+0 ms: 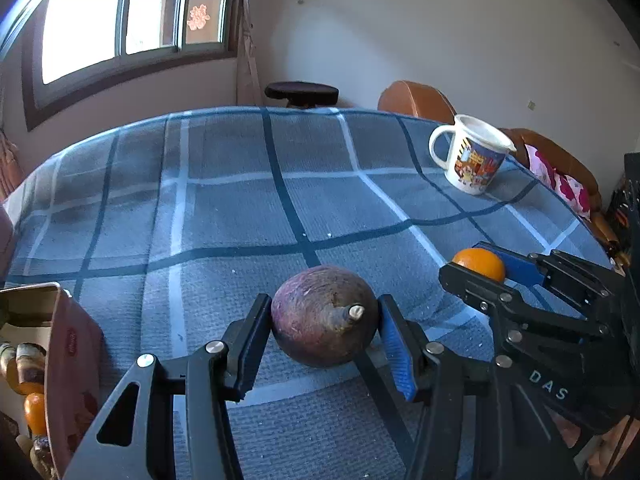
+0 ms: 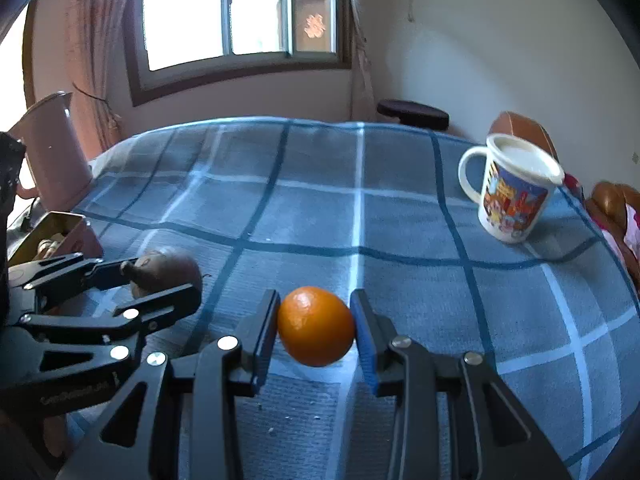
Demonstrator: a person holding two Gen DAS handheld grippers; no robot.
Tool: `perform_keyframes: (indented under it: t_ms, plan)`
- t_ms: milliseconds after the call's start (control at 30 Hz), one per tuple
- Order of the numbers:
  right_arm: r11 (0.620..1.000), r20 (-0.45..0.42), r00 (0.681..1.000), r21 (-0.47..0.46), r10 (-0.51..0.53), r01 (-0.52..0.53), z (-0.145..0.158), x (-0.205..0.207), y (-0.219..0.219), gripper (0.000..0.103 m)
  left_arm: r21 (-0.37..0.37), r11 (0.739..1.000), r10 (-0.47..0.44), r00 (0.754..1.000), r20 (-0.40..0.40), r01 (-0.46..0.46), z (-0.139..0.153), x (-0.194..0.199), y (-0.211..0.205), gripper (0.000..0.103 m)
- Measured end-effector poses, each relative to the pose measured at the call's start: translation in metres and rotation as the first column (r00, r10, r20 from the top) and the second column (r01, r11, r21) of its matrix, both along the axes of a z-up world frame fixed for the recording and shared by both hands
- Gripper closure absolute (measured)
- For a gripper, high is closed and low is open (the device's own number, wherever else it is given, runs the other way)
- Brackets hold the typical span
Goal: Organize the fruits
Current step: 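Lift the purple-brown fruit with the left gripper while the right gripper lifts the orange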
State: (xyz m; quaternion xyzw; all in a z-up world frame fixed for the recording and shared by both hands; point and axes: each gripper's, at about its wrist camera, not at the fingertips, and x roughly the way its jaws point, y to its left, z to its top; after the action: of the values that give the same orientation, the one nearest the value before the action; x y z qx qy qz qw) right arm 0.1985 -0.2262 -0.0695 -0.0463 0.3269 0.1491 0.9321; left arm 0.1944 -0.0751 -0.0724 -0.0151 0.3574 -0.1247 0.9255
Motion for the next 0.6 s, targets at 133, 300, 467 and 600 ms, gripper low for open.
perform_keyframes:
  t_ms: [133, 300, 467, 600]
  plan:
    - [1.0, 0.022, 1.0, 0.001, 0.012, -0.012, 0.002, -0.004, 0.002, 0.064, 0.0, 1.0, 0.009, 0.999, 0.034, -0.009, 0.004, -0.005, 0.001, 0.048]
    - [1.0, 0.062, 0.998, 0.013, 0.026, -0.027, 0.007, -0.012, 0.001, 0.064, -0.012, 1.0, 0.029, 0.996, 0.084, -0.028, 0.01, -0.012, 0.005, 0.048]
    - [0.999, 0.102, 0.994, 0.023, 0.033, -0.036, 0.011, -0.018, 0.002, 0.064, -0.001, 0.999, 0.04, 0.992, 0.122, -0.04, 0.014, -0.018, 0.005, 0.048]
    - [0.999, 0.127, 0.991, 0.026, 0.039, -0.042, 0.013, -0.022, 0.002, 0.064, 0.009, 0.999, 0.048, 0.987, 0.157, -0.05, 0.017, -0.024, 0.004, 0.048]
